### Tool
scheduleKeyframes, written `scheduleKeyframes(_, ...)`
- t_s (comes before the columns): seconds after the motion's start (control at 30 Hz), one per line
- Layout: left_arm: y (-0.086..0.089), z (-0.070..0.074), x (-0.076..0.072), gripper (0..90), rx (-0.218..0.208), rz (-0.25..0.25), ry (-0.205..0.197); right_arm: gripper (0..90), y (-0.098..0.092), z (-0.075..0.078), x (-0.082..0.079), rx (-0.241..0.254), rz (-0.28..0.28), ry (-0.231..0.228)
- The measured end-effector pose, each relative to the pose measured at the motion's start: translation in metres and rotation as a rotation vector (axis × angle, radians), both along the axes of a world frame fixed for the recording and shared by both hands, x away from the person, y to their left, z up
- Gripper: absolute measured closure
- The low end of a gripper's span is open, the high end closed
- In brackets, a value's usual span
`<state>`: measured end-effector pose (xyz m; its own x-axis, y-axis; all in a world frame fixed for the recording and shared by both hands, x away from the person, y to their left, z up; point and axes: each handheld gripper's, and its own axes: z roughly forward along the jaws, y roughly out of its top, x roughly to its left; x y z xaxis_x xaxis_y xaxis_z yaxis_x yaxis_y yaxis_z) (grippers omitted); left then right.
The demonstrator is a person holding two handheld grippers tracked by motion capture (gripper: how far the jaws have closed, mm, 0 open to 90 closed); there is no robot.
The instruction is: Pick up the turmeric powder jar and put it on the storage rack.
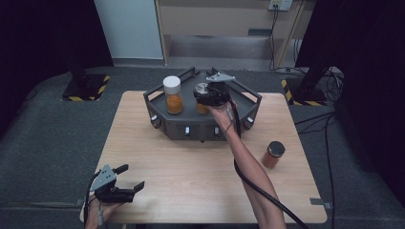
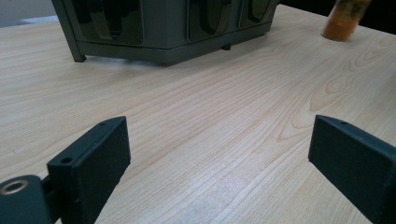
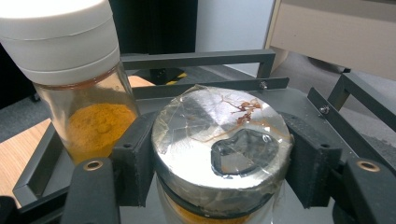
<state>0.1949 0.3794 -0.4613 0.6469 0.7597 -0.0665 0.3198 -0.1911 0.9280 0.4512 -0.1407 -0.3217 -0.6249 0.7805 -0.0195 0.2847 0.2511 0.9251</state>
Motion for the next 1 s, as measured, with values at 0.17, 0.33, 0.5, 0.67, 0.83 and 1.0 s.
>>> scheduleKeyframes(0.17, 0.0, 0.0, 0.0, 4.8, 0.0, 0.001, -0.001, 30.7, 0.001, 0.0, -0.001, -0.008, 0.0, -0.005)
scheduleKeyframes(0.33, 0.0, 0.0, 0.0, 4.8, 0.001, 0.001, -0.002, 21.3, -0.002, 0.007, -0.008, -0.011, -0.012, -0.043)
scheduleKeyframes(0.5, -0.001, 0.0, 0.0, 4.8, 0.003, -0.001, -0.002, 16.4, -0.01, 0.021, -0.013, -0.021, 0.0, -0.059)
scheduleKeyframes(0.67, -0.001, 0.0, 0.0, 4.7, 0.004, -0.002, 0.0, 15.7, -0.022, 0.033, -0.023, -0.004, 0.012, -0.08)
scheduleKeyframes(0.83, -0.001, 0.001, 0.0, 4.7, 0.006, -0.006, -0.001, 15.4, -0.036, 0.042, -0.034, 0.019, 0.034, -0.086)
scheduleKeyframes(1.0, -0.001, 0.0, 0.001, 4.7, 0.007, -0.007, -0.001, 15.1, -0.05, 0.048, -0.046, 0.012, 0.051, -0.1)
